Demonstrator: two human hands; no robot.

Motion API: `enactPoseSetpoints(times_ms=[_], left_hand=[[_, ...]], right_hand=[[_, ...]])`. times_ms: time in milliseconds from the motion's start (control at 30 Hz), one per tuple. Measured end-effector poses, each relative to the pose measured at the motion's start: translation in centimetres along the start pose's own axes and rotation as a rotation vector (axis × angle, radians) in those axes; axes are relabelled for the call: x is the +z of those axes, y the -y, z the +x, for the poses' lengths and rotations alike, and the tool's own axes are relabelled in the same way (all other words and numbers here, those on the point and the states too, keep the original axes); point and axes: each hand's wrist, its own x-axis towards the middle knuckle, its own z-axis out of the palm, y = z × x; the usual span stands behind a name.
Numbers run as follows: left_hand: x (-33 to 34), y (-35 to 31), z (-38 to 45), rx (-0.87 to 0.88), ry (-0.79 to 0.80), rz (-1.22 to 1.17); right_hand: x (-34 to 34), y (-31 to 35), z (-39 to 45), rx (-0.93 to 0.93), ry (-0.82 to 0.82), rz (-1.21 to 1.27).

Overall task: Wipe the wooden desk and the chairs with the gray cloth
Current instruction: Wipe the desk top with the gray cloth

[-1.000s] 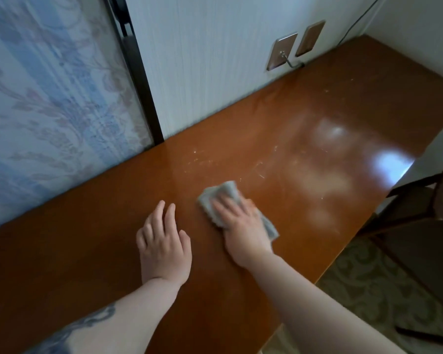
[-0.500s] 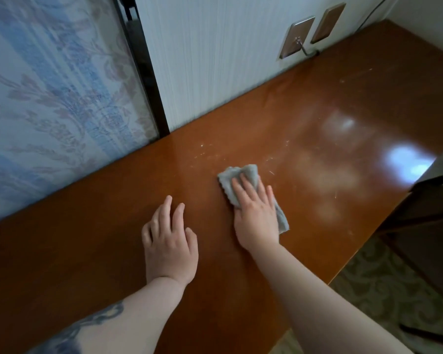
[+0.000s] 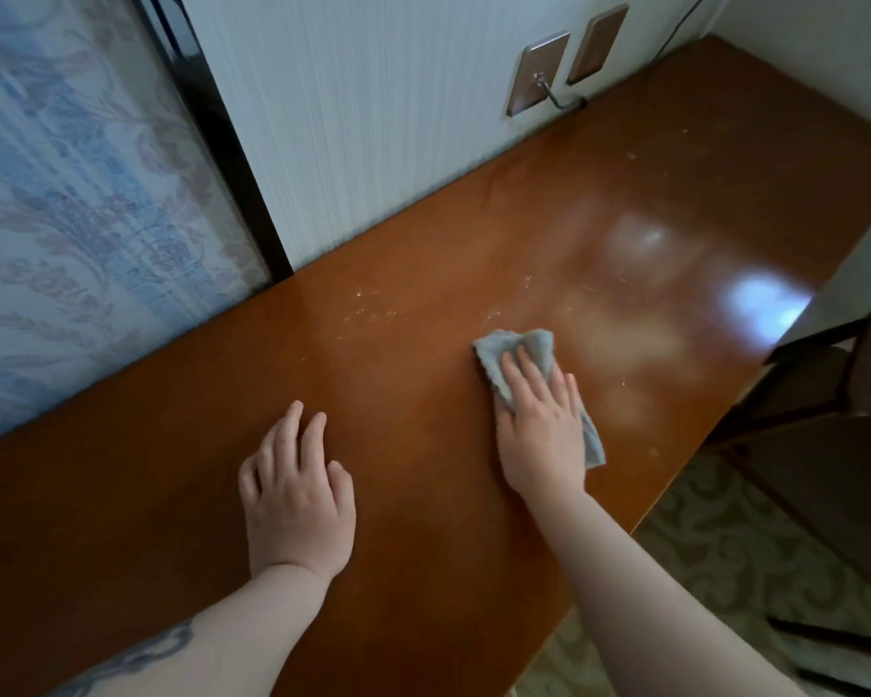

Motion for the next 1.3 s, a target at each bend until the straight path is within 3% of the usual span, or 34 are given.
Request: enactPoseSetpoints(times_ms=[100, 167, 233, 333, 400, 467, 567, 633, 700, 800, 867, 933, 1067, 1167, 1233, 1300], left_hand=[[-0.1, -0.2, 0.0, 0.008, -0.005, -0.011], [-0.2, -0.2, 0.0, 0.01, -0.007, -0.012], [-0.2, -0.2, 0.0, 0.011, 0.0, -0.012], [-0.3, -0.4, -0.1, 0.009, -0.011, -0.008], [-0.4, -0.4, -0.1, 0.008, -0.008, -0.011], [-0.3, -0.3, 0.0, 0.007, -0.001, -0.012], [-0.3, -0.2, -0.1, 0.011, 0.006, -0.016], [-0.3, -0.2, 0.0, 0.012, 0.007, -0.01], [-0.4, -0.3, 0.0, 0.008, 0.011, -0.016], [-0.4, -0.4, 0.0, 0.007, 0.001, -0.022], [-0.4, -0.4, 0.0, 0.014, 0.004, -0.017], [-0.4, -0.3, 0.0, 0.016, 0.008, -0.011], [-0.5, -0.4, 0.0, 0.013, 0.026, -0.024], [-0.4, -0.3, 0.1, 0.015, 0.025, -0.024], [-0.5, -0.3, 0.1, 0.011, 0.024, -0.028], [-0.6, -0.3, 0.1, 0.001, 0.018, -0.042]], right_hand=[[-1.3, -5.7, -3.0, 0.432, -0.241, 0.032], [-1.1, -5.4, -3.9, 0.521, -0.326, 0.058], [0.1, -2.1, -3.9, 0.277, -0.347, 0.1], [2.1, 3.4, -5.1, -0.264, -0.111, 0.057], [1.9, 2.7, -4.2, -0.313, -0.042, 0.034], [1.2, -0.7, -3.0, -0.095, -0.098, 0.031], [-1.0, -5.1, -2.8, 0.375, -0.174, 0.01], [-1.0, -3.5, -3.8, 0.495, -0.192, 0.013], [0.3, -0.1, -4.9, 0.274, -0.18, 0.033], [1.6, 5.4, -5.1, -0.328, 0.097, 0.051], [1.1, 5.7, -3.0, -0.413, 0.167, 0.063], [0.7, 3.1, -1.6, -0.228, 0.078, 0.026], [-1.3, -4.9, -2.8, 0.433, -0.167, 0.03], [-0.6, -4.2, -4.9, 0.583, -0.219, 0.018], [0.0, -2.3, -5.1, 0.394, -0.218, 0.046], [0.1, -1.9, -4.5, 0.012, -0.048, 0.018]])
